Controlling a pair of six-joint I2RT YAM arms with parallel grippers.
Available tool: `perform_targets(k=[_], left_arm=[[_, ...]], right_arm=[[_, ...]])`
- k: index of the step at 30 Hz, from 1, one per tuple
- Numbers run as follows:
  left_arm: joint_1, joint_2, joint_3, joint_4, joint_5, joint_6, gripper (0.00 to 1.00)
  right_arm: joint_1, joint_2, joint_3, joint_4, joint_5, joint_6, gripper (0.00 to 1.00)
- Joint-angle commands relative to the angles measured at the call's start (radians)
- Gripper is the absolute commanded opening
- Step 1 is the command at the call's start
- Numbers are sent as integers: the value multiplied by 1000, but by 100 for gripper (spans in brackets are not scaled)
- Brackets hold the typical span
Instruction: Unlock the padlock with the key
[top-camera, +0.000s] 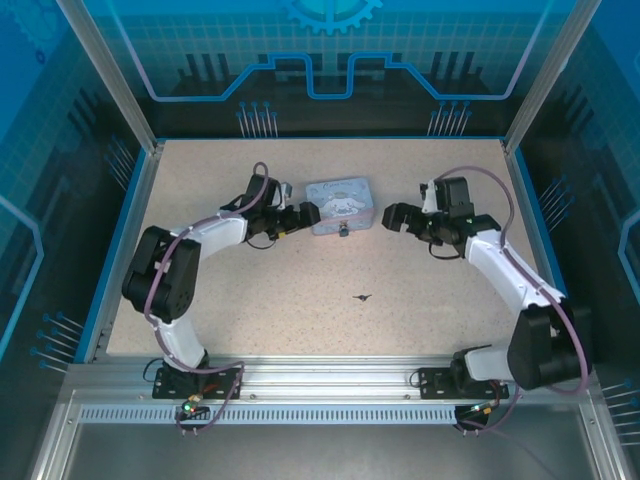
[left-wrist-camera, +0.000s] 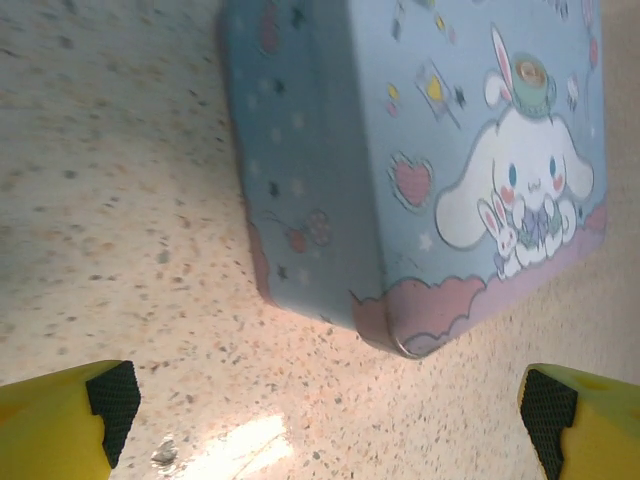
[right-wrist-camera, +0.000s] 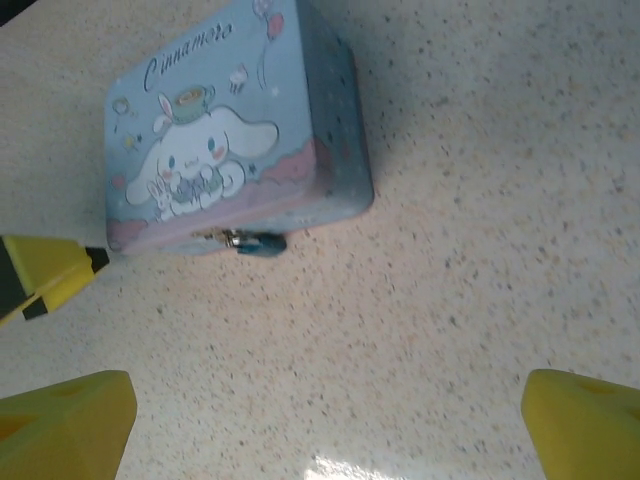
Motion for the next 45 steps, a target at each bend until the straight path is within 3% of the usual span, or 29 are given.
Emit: perform_targets(k=[1, 11, 18, 45], left_arm=[[16, -28, 18, 64, -66, -64, 99], [40, 170, 244, 100, -23, -264, 99], [35, 252, 315, 139, 7, -350, 99], [-57, 138, 141, 189, -17, -361, 99]], right_arm=[[-23, 106, 91, 21, -54, 41, 100], [-13, 465, 359, 78, -139, 164, 100], [41, 609, 467, 95, -163, 210, 100], [191, 445, 163, 290, -155, 285, 100]])
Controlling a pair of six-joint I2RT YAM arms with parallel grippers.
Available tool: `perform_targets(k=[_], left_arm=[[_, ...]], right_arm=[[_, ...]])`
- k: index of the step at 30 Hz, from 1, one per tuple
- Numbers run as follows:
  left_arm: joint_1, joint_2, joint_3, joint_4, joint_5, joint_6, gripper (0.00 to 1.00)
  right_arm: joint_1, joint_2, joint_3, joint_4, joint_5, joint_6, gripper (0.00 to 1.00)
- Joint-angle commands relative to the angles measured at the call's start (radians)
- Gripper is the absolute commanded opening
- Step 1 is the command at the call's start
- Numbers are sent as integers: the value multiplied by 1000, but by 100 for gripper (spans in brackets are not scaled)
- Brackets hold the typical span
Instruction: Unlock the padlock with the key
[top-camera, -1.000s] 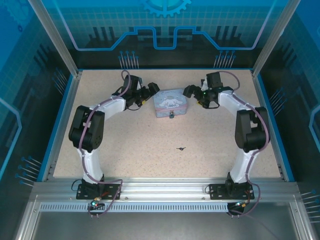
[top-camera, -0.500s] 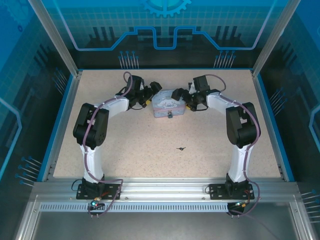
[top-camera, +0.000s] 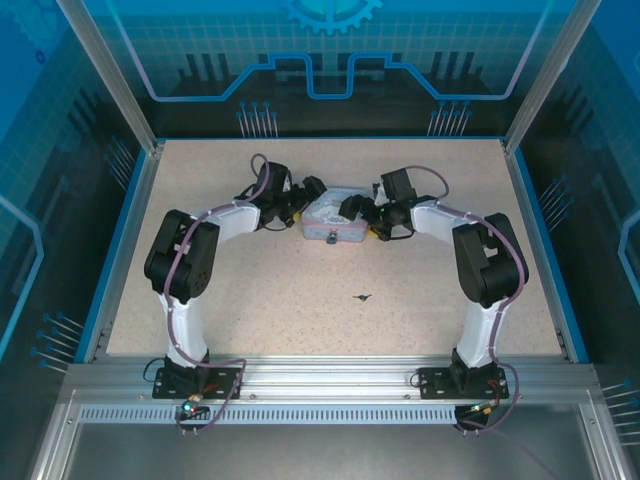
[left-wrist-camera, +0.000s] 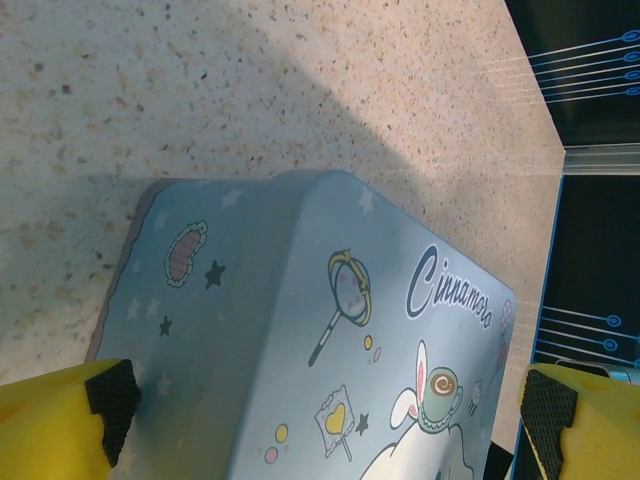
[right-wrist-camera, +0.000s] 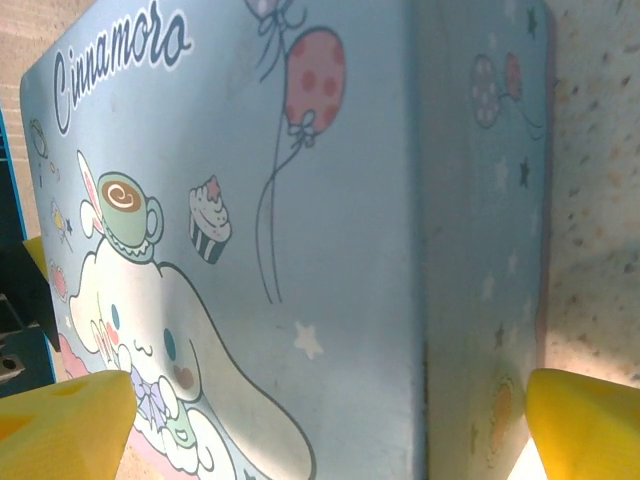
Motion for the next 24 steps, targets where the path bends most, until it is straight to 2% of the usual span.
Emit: perform_targets(k=[1, 13, 24], left_arm=[[-38, -66, -34, 24, 15, 3, 99], [-87, -180, -202, 71, -14, -19, 99], [-96, -226, -327, 136, -21, -50, 99]], right_arm=[[32, -57, -25, 51, -12, 14, 100], [59, -131, -155, 92, 11, 38, 100], [95, -189, -264, 138, 56, 79, 100]])
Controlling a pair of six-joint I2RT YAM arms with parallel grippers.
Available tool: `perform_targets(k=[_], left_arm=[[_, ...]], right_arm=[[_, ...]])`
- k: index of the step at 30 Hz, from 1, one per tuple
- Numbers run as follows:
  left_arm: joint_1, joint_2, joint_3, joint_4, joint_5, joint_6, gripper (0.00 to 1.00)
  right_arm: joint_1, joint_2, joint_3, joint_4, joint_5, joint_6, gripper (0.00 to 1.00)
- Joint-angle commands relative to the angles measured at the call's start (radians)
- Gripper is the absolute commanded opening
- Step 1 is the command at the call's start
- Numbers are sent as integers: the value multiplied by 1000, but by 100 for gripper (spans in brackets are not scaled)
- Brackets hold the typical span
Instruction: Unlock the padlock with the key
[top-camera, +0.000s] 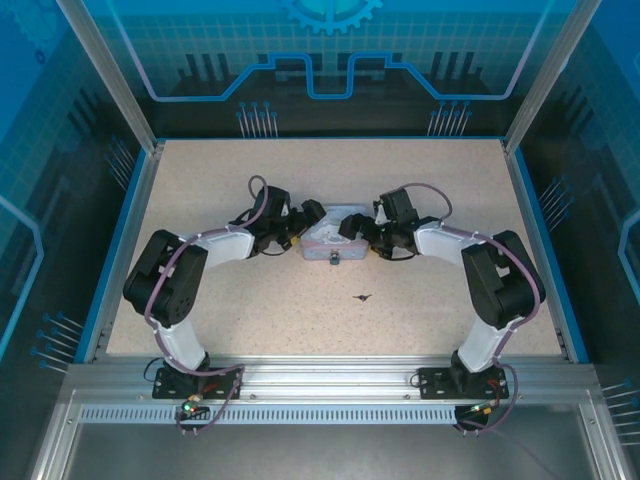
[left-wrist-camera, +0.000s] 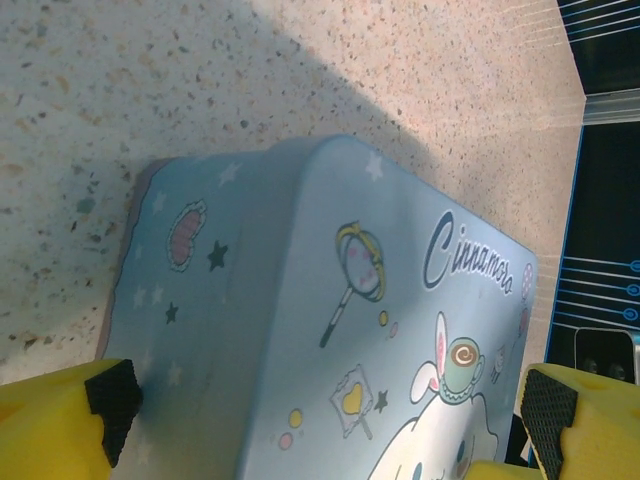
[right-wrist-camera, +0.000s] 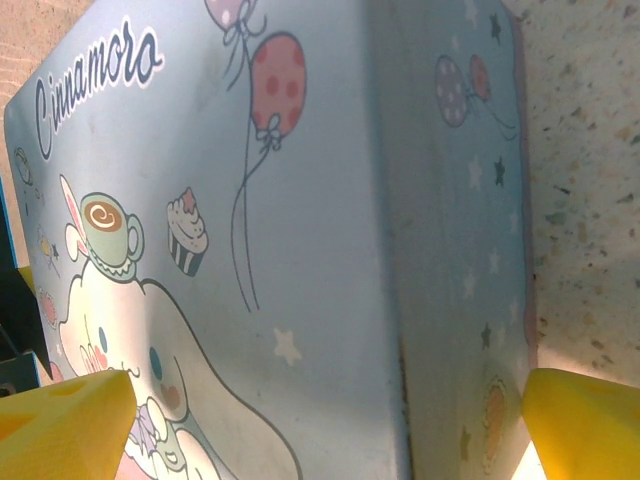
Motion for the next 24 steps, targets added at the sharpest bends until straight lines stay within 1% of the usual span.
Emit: perform_targets(k=[1, 12, 17, 21, 24], left_arm=[[-25, -32, -31, 36, 22, -25, 99], [-31, -52, -42, 38, 10, -25, 99], [-28, -59, -33, 0, -20, 15, 99], [-8, -82, -32, -42, -41, 50, 99], [24, -110, -46, -64, -39, 73, 99]], right_arm=[[32, -30, -31, 36, 0, 31, 100], [40, -67, -40, 6, 51, 32, 100], [39, -88, -25, -45, 105, 18, 100], [30, -113, -37, -43, 124, 14, 100], [28, -145, -53, -49, 143, -2, 100]])
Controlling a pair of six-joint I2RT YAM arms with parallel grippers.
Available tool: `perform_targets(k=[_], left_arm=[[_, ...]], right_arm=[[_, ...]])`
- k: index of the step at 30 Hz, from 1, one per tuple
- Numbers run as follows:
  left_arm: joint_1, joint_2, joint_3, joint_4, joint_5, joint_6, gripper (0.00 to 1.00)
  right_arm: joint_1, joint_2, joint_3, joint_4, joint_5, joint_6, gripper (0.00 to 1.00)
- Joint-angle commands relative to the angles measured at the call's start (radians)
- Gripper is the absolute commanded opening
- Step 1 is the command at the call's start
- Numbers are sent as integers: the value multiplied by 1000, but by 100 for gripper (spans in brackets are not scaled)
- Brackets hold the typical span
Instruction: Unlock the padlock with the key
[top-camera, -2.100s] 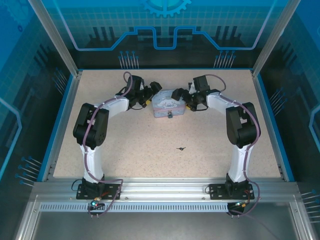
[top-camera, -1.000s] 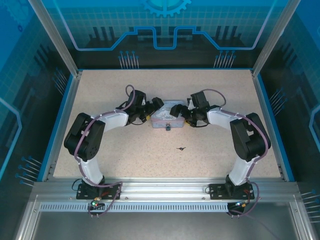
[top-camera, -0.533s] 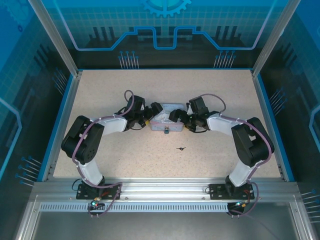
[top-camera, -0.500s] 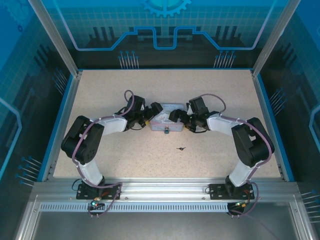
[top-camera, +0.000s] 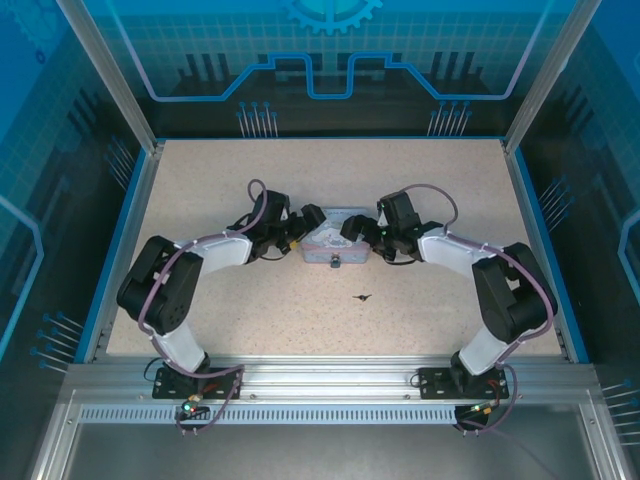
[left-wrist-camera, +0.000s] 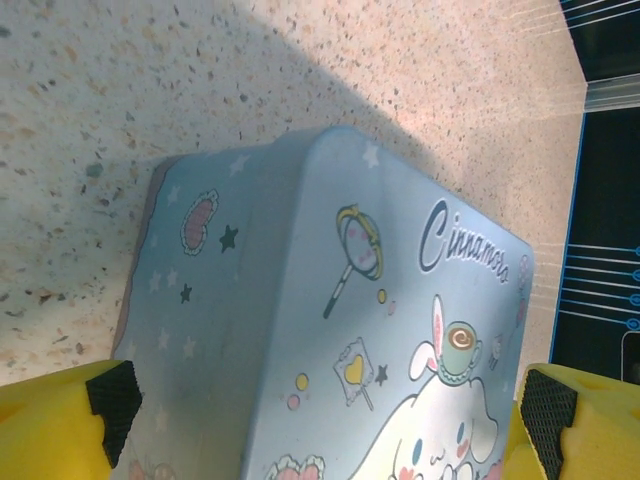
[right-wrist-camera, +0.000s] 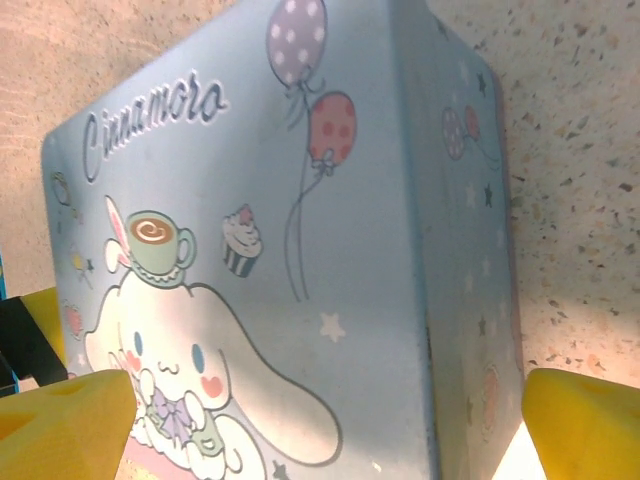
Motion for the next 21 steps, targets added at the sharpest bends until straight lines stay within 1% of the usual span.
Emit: perform_targets(k=[1, 3, 7, 11, 15, 17, 19, 21], left_arm=[[40, -63, -21, -48, -21, 50, 99], [60, -95, -39, -57, -19, 62, 99], [79, -181, -81, -90, -21, 81, 99], [77, -264, -123, -130, -14, 76, 99], [76, -340, -164, -158, 4, 55, 99], [67, -375, -180, -168, 9, 44, 99], [58, -402, -190, -181, 17, 33, 99], [50, -418, -190, -193, 20, 28, 99]], right_arm=[[5, -56, -19, -29, 37, -31, 100], [7, -88, -26, -47, 50, -63, 100], [41, -152, 16, -205, 144, -212, 100], [81, -210, 33, -336, 161, -342, 100], [148, -273, 37, -466, 168, -473, 99], [174, -304, 24, -505, 178, -508, 97], [196, -339, -12, -509, 186, -549, 91], [211, -360, -35, -514, 209, -570, 88]])
